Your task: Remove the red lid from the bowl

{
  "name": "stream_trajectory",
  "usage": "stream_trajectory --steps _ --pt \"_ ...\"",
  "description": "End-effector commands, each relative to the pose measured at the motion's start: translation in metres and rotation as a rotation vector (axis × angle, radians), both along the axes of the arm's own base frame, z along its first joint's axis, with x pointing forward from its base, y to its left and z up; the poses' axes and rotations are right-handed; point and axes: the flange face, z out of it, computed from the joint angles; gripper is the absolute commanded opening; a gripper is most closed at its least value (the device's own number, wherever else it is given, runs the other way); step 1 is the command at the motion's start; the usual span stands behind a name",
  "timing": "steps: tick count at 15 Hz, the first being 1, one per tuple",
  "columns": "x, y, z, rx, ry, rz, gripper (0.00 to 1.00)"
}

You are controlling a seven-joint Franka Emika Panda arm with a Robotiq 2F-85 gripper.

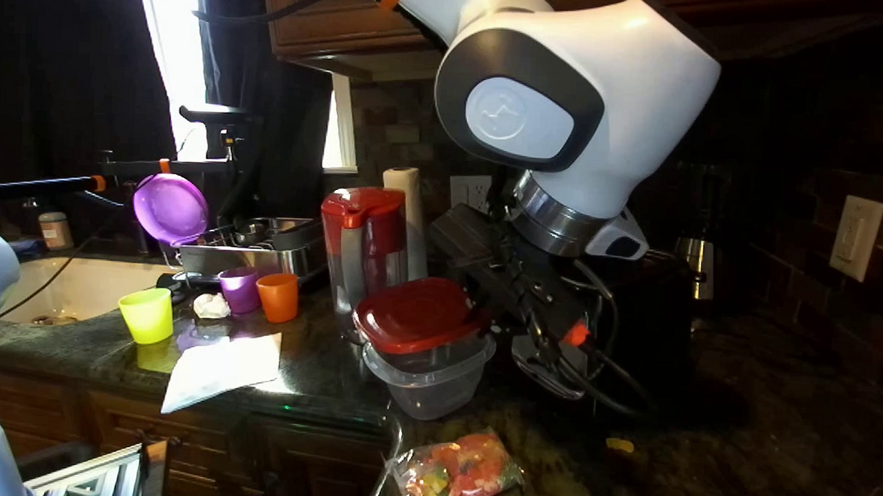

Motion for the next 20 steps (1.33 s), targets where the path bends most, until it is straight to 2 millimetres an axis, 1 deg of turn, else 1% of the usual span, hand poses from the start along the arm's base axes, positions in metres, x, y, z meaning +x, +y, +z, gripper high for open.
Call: stream_trajectory --steps 1,4,6,9,11,14,16,20 --pt "-0.004 -0.010 0.019 0.010 -0.021 0.027 0.05" --pt "-0.006 -0.023 0.041 -0.061 -0.022 0.053 0.05" --pt "-0.009 -0.033 0.053 -0.122 -0.004 0.104 0.05" --pt "-0.013 -0.045 0.069 -0.203 0.030 0.185 0.05" --pt "-0.015 -0.052 0.076 -0.278 0.056 0.252 0.05" --pt "-0.019 -0.060 0.077 -0.388 0.087 0.335 0.05" --pt "-0.024 -0.070 0.072 -0.449 0.128 0.390 0.05" --pt "-0.036 -0.092 0.058 -0.525 0.167 0.420 0.05"
